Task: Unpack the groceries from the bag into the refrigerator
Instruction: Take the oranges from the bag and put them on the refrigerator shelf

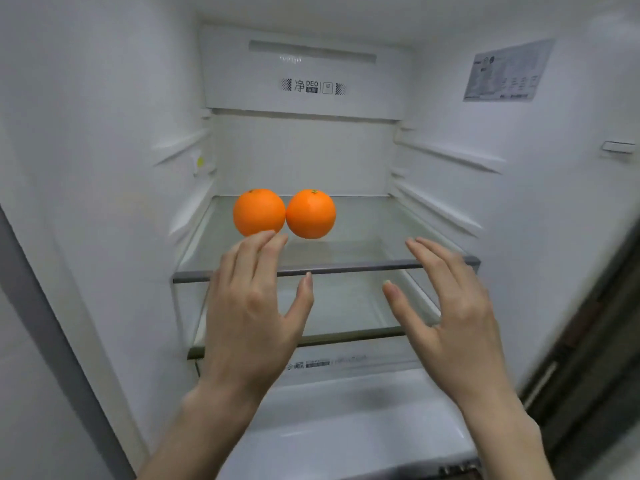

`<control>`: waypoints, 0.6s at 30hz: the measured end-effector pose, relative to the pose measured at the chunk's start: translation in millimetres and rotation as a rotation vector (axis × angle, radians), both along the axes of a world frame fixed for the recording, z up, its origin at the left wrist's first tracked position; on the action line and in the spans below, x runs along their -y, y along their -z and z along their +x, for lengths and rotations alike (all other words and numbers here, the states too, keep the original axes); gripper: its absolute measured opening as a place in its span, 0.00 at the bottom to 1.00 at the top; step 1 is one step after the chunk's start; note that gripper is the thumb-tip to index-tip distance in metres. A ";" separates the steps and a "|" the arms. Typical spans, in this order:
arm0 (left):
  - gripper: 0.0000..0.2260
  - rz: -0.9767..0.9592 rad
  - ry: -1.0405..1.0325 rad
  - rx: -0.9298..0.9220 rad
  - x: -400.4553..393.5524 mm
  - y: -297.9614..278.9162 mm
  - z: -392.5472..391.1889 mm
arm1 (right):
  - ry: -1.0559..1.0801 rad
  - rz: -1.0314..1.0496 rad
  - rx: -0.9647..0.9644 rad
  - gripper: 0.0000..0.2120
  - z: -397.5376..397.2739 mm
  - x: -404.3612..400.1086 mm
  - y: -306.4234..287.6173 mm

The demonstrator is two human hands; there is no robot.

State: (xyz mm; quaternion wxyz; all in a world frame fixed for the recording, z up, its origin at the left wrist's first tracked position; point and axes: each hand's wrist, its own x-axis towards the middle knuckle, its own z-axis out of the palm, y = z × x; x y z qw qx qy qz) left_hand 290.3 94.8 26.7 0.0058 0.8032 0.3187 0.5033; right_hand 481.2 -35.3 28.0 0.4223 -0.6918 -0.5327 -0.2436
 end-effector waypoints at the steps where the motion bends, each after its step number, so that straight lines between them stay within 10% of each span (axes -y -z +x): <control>1: 0.23 -0.003 0.007 -0.005 6.8 3.7 0.8 | 0.010 -0.014 -0.010 0.28 -0.1 11.6 4.0; 18: 0.23 0.003 0.401 -0.223 206.2 56.5 -11.1 | 0.410 -0.093 0.106 0.30 -82.1 235.2 59.0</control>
